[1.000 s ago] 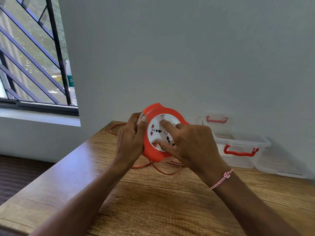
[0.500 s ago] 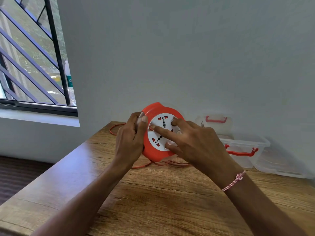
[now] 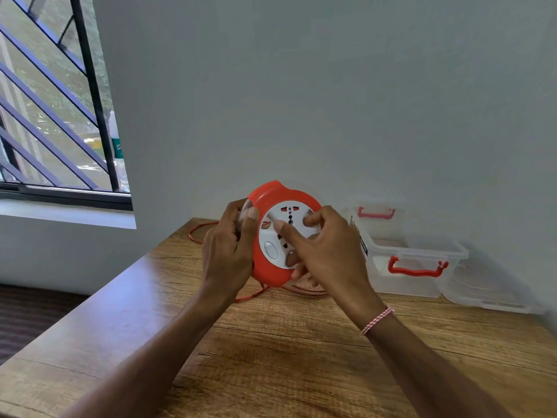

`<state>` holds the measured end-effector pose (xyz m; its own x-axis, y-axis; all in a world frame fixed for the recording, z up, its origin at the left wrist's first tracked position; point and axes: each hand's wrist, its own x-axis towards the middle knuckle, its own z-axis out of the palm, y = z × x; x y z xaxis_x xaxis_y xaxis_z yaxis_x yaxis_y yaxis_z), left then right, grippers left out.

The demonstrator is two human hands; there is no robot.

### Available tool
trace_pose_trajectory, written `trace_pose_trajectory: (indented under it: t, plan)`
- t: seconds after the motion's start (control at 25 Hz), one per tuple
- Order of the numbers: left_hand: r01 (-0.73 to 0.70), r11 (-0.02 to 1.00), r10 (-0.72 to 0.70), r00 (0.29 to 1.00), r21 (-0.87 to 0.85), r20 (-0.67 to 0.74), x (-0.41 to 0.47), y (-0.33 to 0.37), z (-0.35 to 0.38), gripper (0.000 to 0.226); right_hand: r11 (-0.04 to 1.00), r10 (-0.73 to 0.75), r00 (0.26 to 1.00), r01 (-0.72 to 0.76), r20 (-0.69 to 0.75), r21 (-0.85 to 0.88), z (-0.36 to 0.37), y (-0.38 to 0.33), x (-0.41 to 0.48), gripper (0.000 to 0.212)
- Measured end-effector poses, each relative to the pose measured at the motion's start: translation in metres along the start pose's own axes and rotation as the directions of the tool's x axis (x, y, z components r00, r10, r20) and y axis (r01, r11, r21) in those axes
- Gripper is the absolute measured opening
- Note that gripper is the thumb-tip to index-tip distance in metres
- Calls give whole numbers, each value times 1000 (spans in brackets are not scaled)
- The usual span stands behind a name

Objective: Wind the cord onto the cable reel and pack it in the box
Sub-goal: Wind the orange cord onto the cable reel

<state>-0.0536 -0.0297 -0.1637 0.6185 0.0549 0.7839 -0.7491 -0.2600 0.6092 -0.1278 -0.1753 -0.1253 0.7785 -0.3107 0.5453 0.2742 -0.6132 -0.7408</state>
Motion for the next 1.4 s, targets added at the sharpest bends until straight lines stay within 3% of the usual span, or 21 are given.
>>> trace_pose_trajectory:
  t: [0.04, 0.08, 0.16, 0.24, 0.32, 0.44, 0.52, 0.56, 0.64, 0.68, 0.76, 0.8, 0.84, 0.88, 0.92, 0.96, 1.0, 1.08, 1.2, 1.4]
  plan:
    - [19, 1000, -19, 1000, -19, 6, 1, -1, -1, 28, 984, -135, 991, 132, -19, -120, -7, 2, 1, 54]
    - [40, 999, -40, 999, -37, 11, 2, -1, -3, 23, 894, -346, 938, 325, -16, -309, -14, 6, 3, 53]
    - [67, 997, -67, 998, -47, 7, 5, -2, -6, 21, 554, -663, 732, 619, 155, -557, -25, 15, 8, 61]
    - [75, 996, -74, 997, -38, 14, 6, -2, -9, 23, 330, -698, 641, 683, 319, -651, -28, 21, 10, 73]
    - [59, 998, -58, 998, -16, 26, 6, -1, -9, 29, 248, -675, 632, 680, 381, -690, -24, 22, 9, 78]
    - [31, 1000, -31, 999, 1, 22, 4, -3, -6, 33, 325, -680, 655, 672, 329, -666, -17, 19, 6, 72]
    - [-5, 1000, 5, 1000, 23, -2, 4, -2, -4, 31, 502, -649, 744, 576, 160, -645, -10, 12, 5, 68]
    - [-29, 999, 30, 999, 39, -14, 3, -1, -3, 32, 641, -583, 812, 489, 39, -591, -5, 8, 3, 68]
    - [-58, 997, 59, 998, 55, -19, 2, 1, -2, 39, 921, -269, 959, 231, -85, -312, 5, 1, -2, 65]
    - [-52, 998, 53, 998, 48, -18, 1, 0, -1, 42, 992, -76, 996, 71, -44, -102, 8, 0, -2, 60]
    - [-24, 999, 25, 999, 27, -25, 1, -3, -2, 42, 953, 156, 982, -178, 104, 244, 4, 1, 0, 51]
    - [-9, 1000, 9, 1000, 15, -28, 2, -5, -3, 41, 949, 139, 980, -173, 144, 264, -2, 1, 0, 47]
    - [8, 1000, -8, 1000, 0, -27, 3, -6, -4, 39, 989, 19, 992, -37, 126, 145, -9, 3, 0, 44]
    - [25, 1000, -25, 999, -14, -25, 4, -7, -4, 37, 972, -199, 977, 207, 77, -112, -16, 8, 3, 43]
    - [39, 999, -40, 999, -22, -26, 5, -7, -5, 33, 811, -452, 889, 445, 76, -379, -21, 14, 5, 46]
    - [51, 998, -52, 998, -25, -25, 6, -7, -6, 29, 599, -636, 760, 594, 132, -537, -25, 18, 7, 51]
    - [59, 998, -60, 998, -29, -20, 6, -6, -7, 25, 446, -712, 672, 656, 203, -609, -27, 20, 9, 58]
    - [70, 997, -71, 997, -36, -9, 7, -5, -8, 27, 320, -716, 632, 675, 297, -664, -25, 24, 10, 69]
    - [80, 996, -79, 997, -28, 15, 5, -7, -6, 36, 290, -651, 670, 653, 356, -700, -13, 27, 6, 76]
    - [36, 999, -36, 999, 32, -12, 2, -8, -2, 37, 498, -628, 756, 573, 185, -650, -3, 23, 5, 68]
